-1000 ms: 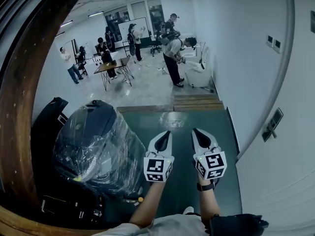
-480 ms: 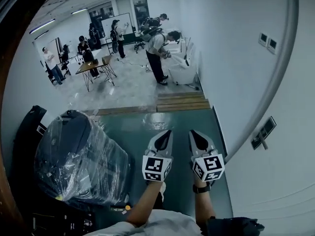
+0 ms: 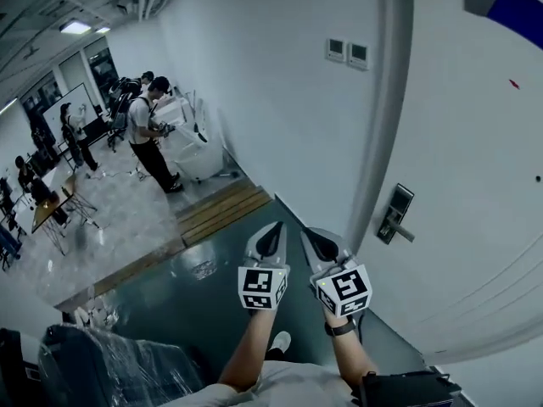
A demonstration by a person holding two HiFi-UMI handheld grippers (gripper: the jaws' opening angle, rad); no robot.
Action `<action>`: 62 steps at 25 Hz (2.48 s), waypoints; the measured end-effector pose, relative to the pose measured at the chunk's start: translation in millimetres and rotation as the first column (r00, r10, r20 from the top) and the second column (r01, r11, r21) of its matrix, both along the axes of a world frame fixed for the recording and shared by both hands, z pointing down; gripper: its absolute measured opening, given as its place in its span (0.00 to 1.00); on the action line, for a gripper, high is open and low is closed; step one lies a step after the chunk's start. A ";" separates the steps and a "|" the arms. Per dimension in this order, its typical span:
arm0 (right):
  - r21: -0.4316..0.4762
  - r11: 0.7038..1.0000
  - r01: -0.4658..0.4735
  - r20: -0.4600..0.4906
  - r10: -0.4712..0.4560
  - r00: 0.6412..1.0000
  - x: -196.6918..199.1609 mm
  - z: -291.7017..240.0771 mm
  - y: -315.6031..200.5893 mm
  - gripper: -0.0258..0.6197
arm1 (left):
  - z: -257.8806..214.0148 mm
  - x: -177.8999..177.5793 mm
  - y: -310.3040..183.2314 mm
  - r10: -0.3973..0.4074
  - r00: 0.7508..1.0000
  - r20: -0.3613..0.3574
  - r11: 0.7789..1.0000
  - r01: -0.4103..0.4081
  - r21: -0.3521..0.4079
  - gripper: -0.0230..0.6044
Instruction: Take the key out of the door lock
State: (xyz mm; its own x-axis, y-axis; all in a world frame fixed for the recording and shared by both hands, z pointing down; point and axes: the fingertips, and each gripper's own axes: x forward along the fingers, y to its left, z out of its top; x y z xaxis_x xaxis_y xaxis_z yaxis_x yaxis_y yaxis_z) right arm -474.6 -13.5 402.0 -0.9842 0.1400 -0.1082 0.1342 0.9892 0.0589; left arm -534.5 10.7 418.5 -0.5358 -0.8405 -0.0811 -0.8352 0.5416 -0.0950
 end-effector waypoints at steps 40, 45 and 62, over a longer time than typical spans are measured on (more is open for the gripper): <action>-0.186 0.576 -0.796 -0.121 0.791 0.600 21.7 36.1 -344.8 0.05 | 1.5 -8.6 -380.3 0.851 0.521 -0.060 0.523 -0.852 0.024 0.43; -0.159 0.519 -0.840 -0.145 0.830 0.539 16.7 37.8 -337.9 0.05 | 7.0 2.2 -398.1 0.915 0.393 -0.092 0.396 -0.918 0.021 0.44; -0.313 0.277 -0.909 -0.360 0.851 0.383 92.8 158.7 -309.9 0.16 | 34.1 6.1 -408.2 0.885 0.454 -0.103 0.461 -0.886 0.060 0.19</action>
